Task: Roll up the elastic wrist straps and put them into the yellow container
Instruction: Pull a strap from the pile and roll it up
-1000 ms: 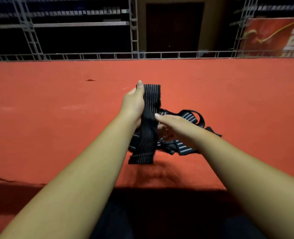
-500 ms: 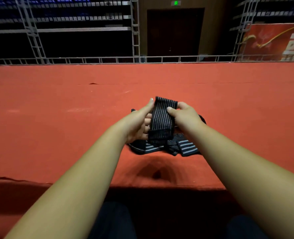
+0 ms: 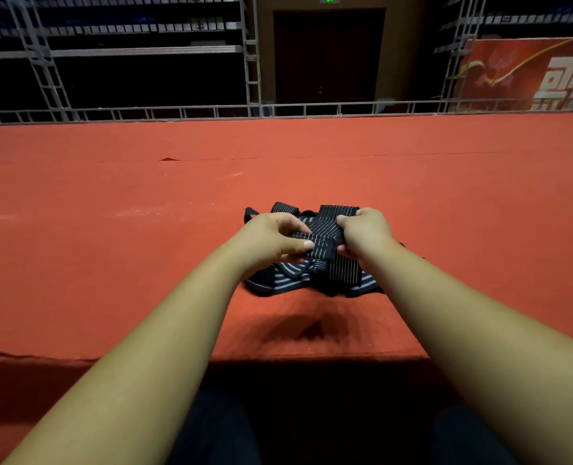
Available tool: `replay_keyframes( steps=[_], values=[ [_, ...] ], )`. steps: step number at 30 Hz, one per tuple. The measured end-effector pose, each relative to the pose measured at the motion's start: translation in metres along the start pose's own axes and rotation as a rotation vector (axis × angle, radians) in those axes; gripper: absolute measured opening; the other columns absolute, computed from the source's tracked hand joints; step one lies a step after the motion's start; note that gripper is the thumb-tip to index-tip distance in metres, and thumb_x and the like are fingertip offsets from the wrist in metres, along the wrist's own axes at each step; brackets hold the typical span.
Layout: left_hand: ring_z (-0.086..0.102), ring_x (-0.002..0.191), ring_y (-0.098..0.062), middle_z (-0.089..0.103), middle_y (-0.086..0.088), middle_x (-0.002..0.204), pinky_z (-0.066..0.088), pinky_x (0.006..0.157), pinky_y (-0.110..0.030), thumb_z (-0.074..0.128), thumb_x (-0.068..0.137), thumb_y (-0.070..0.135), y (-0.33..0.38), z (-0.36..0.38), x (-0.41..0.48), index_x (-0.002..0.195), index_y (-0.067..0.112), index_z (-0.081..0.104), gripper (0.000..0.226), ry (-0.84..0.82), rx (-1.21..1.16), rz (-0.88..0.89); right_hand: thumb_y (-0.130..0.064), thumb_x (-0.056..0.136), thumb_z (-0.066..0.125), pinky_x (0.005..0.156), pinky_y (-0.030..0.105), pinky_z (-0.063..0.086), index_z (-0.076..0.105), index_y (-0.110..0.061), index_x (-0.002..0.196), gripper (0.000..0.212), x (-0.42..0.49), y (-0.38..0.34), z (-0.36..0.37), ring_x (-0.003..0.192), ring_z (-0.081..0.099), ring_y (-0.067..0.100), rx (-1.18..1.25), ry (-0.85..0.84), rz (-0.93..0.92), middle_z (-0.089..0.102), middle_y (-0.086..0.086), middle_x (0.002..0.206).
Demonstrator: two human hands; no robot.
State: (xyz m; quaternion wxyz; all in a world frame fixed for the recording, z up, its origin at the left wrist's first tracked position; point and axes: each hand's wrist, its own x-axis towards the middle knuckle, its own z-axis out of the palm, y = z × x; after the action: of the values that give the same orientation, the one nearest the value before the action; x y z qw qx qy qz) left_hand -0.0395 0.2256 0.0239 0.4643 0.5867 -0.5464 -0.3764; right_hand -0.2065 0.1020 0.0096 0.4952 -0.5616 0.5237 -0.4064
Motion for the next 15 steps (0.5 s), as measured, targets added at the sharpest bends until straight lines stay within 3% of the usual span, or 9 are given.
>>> replay_keyframes(
  steps=[2, 4, 6, 7, 8, 10, 11, 13, 15],
  values=[
    [0.073, 0.077, -0.02, 0.072, -0.008, 0.087, 0.067, 0.082, -0.034, 0.076, 0.097, -0.002, 0.001, 0.004, 0.0, 0.097, 0.011, 0.072, 0.014, -0.008, 0.01, 0.035, -0.009, 0.107, 0.06, 0.045, 0.027, 0.053, 0.056, -0.015, 0.113, 0.009, -0.002, 0.002, -0.003, 0.061, 0.063, 0.021, -0.09, 0.005, -0.002, 0.068, 0.017, 0.115],
    [0.068, 0.076, -0.012, 0.07, -0.001, 0.085, 0.063, 0.078, -0.029, 0.074, 0.1, 0.001, 0.0, 0.005, 0.002, 0.094, 0.018, 0.071, 0.018, 0.03, 0.025, 0.091, -0.002, 0.104, 0.057, 0.046, 0.024, 0.052, 0.057, -0.013, 0.097, 0.013, -0.005, 0.006, -0.008, 0.064, 0.059, 0.019, -0.147, -0.023, 0.032, 0.063, 0.011, 0.09],
    [0.06, 0.073, -0.01, 0.066, 0.0, 0.092, 0.055, 0.071, -0.026, 0.074, 0.101, 0.007, -0.002, 0.001, 0.005, 0.092, 0.027, 0.071, 0.022, 0.144, 0.064, 0.158, -0.006, 0.097, 0.063, 0.049, 0.023, 0.053, 0.058, -0.014, 0.087, 0.014, -0.003, 0.008, -0.011, 0.062, 0.062, 0.021, -0.14, -0.019, 0.06, 0.061, 0.006, 0.076],
    [0.057, 0.071, -0.011, 0.064, -0.004, 0.096, 0.051, 0.067, -0.026, 0.075, 0.1, 0.008, -0.003, 0.0, 0.007, 0.091, 0.03, 0.071, 0.024, 0.194, 0.088, 0.196, -0.012, 0.087, 0.071, 0.058, 0.027, 0.057, 0.059, -0.015, 0.084, 0.012, 0.005, 0.014, -0.012, 0.069, 0.068, 0.023, -0.168, -0.114, 0.141, 0.064, 0.003, 0.074],
    [0.055, 0.07, -0.012, 0.063, -0.006, 0.098, 0.048, 0.065, -0.026, 0.075, 0.1, 0.009, -0.004, -0.002, 0.008, 0.092, 0.031, 0.071, 0.024, 0.221, 0.102, 0.224, -0.02, 0.077, 0.076, 0.072, 0.032, 0.06, 0.06, -0.014, 0.083, 0.018, 0.037, 0.027, -0.01, 0.084, 0.072, 0.022, -0.326, -0.171, 0.179, 0.065, -0.003, 0.077],
    [0.058, 0.068, -0.011, 0.064, -0.002, 0.092, 0.05, 0.064, -0.024, 0.07, 0.103, 0.003, -0.001, -0.001, 0.008, 0.096, 0.024, 0.07, 0.022, 0.199, 0.048, 0.248, -0.041, 0.085, 0.076, 0.091, 0.037, 0.052, 0.062, -0.02, 0.088, 0.026, 0.046, 0.034, -0.013, 0.108, 0.067, 0.018, -0.632, -0.204, 0.111, 0.066, -0.01, 0.09],
    [0.064, 0.07, -0.01, 0.066, 0.0, 0.089, 0.055, 0.068, -0.025, 0.067, 0.104, 0.0, 0.001, 0.001, 0.006, 0.098, 0.02, 0.068, 0.02, 0.164, -0.004, 0.253, -0.058, 0.091, 0.071, 0.092, 0.039, 0.054, 0.066, -0.022, 0.093, 0.036, 0.026, 0.024, -0.014, 0.107, 0.07, 0.02, -0.565, -0.212, 0.046, 0.07, -0.009, 0.094],
    [0.072, 0.082, -0.015, 0.07, -0.004, 0.092, 0.059, 0.08, -0.03, 0.065, 0.105, 0.0, 0.007, 0.004, 0.007, 0.102, 0.015, 0.065, 0.016, 0.088, -0.1, 0.268, -0.074, 0.095, 0.06, 0.071, 0.034, 0.051, 0.068, -0.023, 0.094, 0.052, -0.012, 0.002, -0.02, 0.084, 0.071, 0.02, -0.494, -0.192, -0.14, 0.073, -0.004, 0.088],
    [0.072, 0.086, -0.019, 0.072, -0.005, 0.093, 0.057, 0.081, -0.032, 0.067, 0.105, 0.003, 0.01, 0.007, 0.013, 0.103, 0.016, 0.064, 0.013, 0.048, -0.164, 0.277, -0.073, 0.103, 0.046, 0.079, 0.034, 0.048, 0.071, -0.024, 0.117, 0.056, -0.019, -0.007, -0.023, 0.099, 0.068, 0.015, -0.342, -0.279, -0.213, 0.075, -0.002, 0.111]
  ],
)
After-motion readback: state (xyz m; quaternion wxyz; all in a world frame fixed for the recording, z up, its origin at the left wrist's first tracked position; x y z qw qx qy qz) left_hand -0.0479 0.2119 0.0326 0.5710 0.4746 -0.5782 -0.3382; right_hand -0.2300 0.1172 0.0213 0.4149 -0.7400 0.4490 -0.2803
